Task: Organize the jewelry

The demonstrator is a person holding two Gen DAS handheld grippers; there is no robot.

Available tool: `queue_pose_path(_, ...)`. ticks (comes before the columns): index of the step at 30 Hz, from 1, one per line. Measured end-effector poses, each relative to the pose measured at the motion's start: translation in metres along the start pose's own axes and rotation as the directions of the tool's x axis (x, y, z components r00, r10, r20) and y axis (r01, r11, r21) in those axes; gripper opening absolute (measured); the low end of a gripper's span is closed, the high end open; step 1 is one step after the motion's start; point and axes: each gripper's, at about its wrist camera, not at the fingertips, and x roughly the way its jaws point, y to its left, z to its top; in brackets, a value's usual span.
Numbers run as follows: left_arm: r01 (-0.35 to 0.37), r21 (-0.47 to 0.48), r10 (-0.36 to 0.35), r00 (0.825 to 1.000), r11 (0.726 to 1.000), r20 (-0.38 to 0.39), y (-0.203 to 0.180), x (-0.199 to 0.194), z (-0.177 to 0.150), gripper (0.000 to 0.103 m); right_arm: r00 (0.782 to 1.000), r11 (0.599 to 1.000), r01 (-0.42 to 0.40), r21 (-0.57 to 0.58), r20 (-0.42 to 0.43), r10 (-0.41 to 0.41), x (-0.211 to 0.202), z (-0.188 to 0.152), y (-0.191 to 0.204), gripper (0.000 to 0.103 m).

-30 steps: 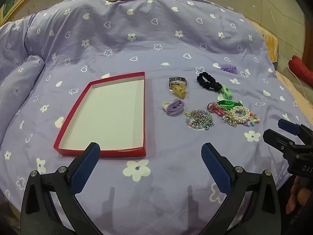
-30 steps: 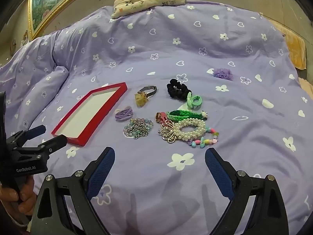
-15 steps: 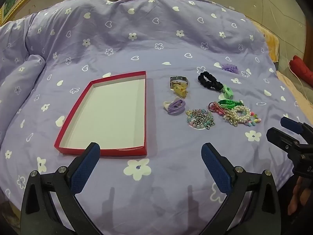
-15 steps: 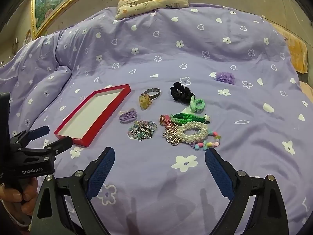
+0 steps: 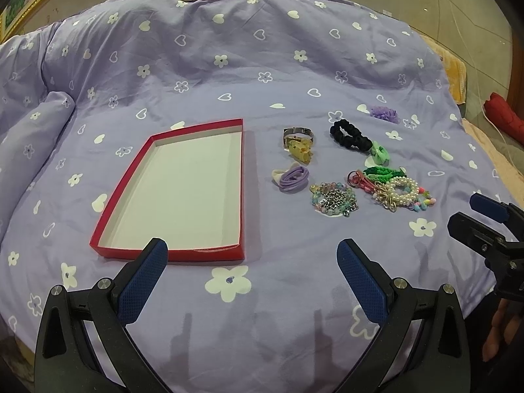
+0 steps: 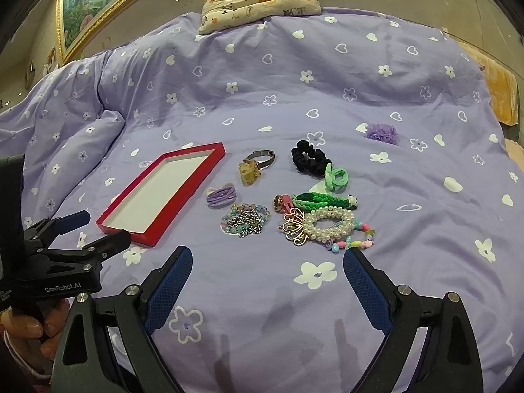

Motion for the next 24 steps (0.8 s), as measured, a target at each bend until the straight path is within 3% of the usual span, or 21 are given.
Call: queue_pose_path(24, -0.001, -0.001, 0.001, 1.000, 1.000, 0.005, 0.0012, -0.0026, 0.0042, 0.103, 1.000, 1.000, -0.005, -0.003, 0.004, 0.005, -0.0012, 0.0011, 0.0008, 0.095)
